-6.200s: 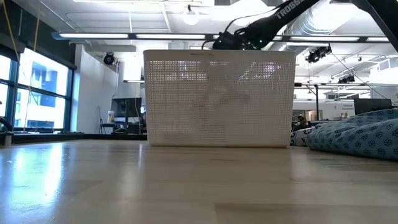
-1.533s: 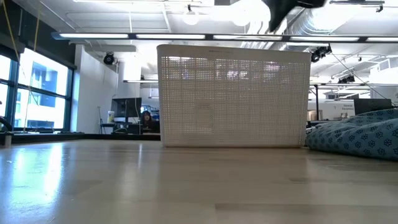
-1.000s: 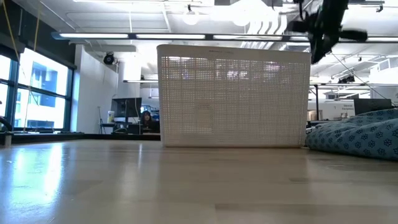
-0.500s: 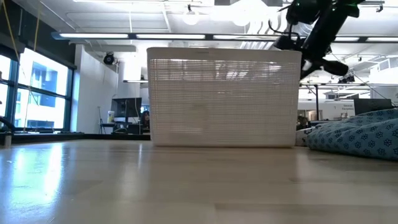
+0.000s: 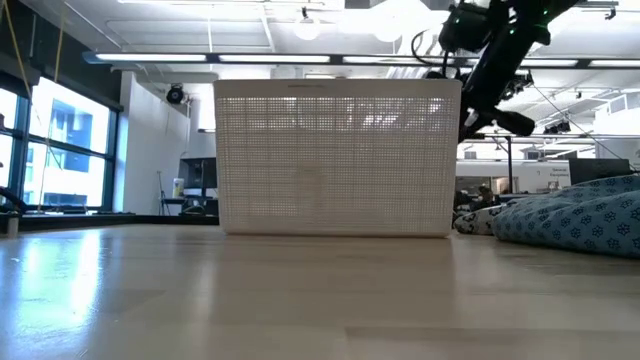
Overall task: Pick & place medical supplies in basket/bin
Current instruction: Adjust the white bin, then put the white mailer bag into the white bin
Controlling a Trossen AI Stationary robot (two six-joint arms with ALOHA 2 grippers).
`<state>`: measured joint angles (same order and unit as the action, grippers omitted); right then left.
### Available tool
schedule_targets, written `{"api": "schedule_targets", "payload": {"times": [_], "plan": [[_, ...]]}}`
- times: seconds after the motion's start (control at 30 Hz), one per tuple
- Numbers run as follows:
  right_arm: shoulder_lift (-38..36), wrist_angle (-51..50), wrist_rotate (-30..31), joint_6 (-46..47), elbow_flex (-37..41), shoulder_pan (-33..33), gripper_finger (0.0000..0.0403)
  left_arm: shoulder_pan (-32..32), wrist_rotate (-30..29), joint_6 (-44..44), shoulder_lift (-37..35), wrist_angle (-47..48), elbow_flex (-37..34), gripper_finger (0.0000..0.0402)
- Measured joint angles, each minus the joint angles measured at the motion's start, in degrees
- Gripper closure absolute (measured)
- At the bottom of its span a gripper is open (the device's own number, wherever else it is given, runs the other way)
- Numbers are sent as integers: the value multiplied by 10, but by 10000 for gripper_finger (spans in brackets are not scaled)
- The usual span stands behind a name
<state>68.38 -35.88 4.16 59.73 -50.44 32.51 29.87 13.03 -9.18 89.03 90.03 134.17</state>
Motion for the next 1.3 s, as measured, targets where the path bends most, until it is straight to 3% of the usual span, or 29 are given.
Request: {"api": "schedule_targets", "payload": {"times": [0.57, 0.73, 0.9, 1.17, 1.3], "plan": [[11, 14, 4, -38, 0, 19, 402, 0, 8, 0, 0, -1, 0, 175], [-24, -37, 54, -23, 0, 11, 402, 1, 19, -7, 0, -49, 0, 175], [-78, -97, 63, -18, 0, 12, 402, 1, 42, -22, 0, -107, 0, 175], [-145, -251, 51, -2, -1, -38, 402, 1, 44, -19, 0, -151, 0, 175], [-151, -291, 16, -8, -1, -57, 396, 1, 43, 0, 1, -152, 0, 175]]}}
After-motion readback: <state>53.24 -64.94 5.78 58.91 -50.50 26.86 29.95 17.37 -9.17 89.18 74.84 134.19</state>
